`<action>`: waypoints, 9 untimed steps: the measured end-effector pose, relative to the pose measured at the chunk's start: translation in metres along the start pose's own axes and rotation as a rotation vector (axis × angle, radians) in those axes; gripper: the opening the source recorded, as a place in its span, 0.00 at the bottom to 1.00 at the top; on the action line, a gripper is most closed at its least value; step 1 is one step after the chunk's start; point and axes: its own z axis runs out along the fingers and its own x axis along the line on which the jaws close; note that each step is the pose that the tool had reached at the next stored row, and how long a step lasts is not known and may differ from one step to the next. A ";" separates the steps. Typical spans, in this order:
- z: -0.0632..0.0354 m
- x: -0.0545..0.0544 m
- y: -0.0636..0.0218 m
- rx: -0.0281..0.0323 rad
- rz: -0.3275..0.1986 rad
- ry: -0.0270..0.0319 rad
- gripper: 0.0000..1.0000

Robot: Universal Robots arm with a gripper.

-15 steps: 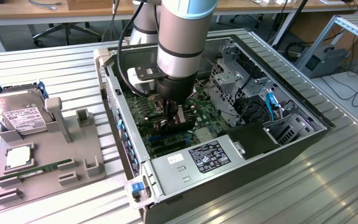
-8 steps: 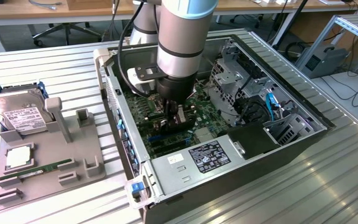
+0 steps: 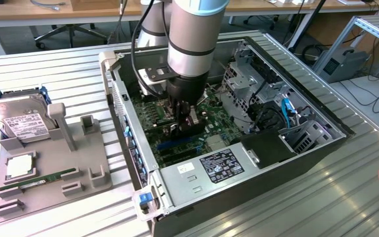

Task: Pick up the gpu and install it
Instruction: 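Insert the gpu into the slot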

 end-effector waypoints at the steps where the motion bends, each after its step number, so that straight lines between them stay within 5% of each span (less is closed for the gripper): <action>1: 0.0003 0.000 0.0031 0.0001 0.000 0.0000 0.27; 9: 0.0015 0.002 0.0034 -0.0001 0.012 0.0001 0.27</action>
